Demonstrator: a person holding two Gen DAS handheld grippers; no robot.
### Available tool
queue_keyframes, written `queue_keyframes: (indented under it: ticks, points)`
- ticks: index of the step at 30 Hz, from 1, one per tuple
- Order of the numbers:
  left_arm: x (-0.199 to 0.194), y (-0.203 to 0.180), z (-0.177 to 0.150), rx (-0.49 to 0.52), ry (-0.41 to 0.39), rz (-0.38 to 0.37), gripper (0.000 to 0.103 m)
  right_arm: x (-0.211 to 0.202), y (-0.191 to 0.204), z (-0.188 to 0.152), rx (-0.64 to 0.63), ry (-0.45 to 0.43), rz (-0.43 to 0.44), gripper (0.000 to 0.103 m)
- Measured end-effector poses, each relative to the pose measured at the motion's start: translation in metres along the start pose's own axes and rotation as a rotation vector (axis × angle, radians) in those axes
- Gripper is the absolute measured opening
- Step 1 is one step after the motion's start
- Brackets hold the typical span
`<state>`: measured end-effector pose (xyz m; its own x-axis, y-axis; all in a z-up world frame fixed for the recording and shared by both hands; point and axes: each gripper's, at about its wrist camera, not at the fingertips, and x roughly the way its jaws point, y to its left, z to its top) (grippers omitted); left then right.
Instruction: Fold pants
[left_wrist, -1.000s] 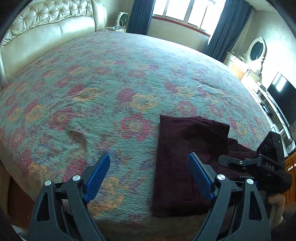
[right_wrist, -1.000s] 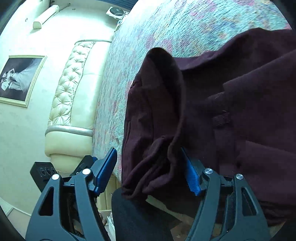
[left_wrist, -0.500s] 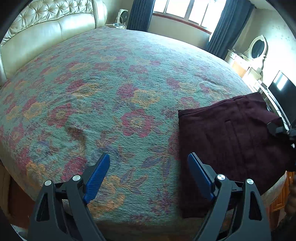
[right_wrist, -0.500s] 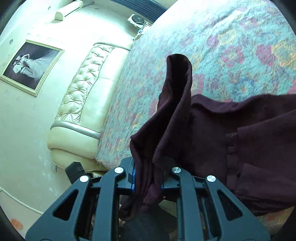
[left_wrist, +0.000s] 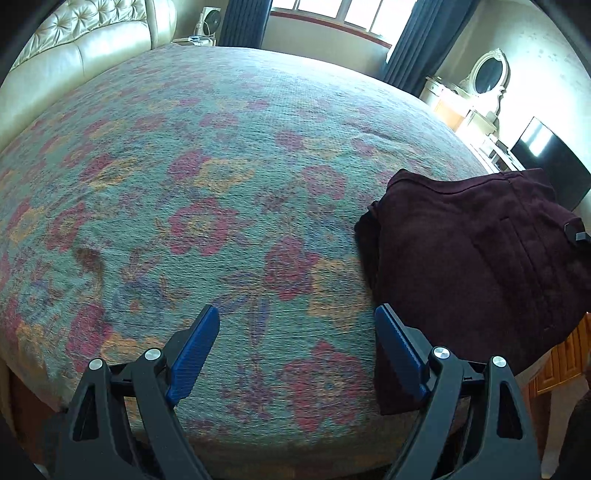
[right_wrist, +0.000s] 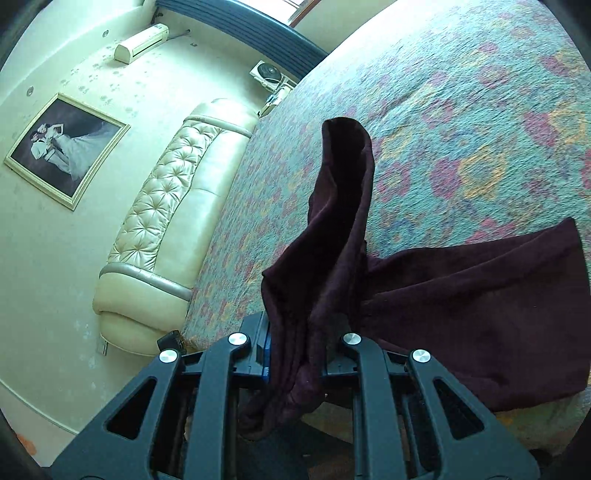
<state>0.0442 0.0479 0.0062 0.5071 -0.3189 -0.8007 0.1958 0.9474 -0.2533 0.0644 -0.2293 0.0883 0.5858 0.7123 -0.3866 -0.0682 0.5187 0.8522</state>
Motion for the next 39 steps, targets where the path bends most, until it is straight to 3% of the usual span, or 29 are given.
queue_keyframes:
  ticks: [11,22,25,31,34,39]
  points:
    - [0.024,-0.042,-0.006,0.052,0.061,-0.045,0.085,-0.041,-0.090,0.003,0.122,-0.049,-0.066,0.017]
    - [0.056,-0.078,-0.012,0.063,0.132,-0.101,0.085,-0.044,-0.196,-0.001,0.304,-0.022,-0.113,0.016]
    - [0.068,-0.081,-0.020,0.051,0.172,-0.108,0.085,-0.043,-0.217,-0.010,0.341,-0.025,-0.089,0.016]
    - [0.076,-0.085,-0.032,0.087,0.187,-0.089,0.085,-0.051,-0.225,-0.023,0.399,-0.036,0.003,0.023]
    - [0.078,-0.085,-0.033,0.096,0.180,-0.089,0.085,-0.063,-0.213,-0.032,0.363,-0.053,-0.021,0.026]
    - [0.081,-0.081,-0.033,0.109,0.176,-0.103,0.087,-0.063,-0.200,-0.047,0.292,-0.028,-0.124,0.018]
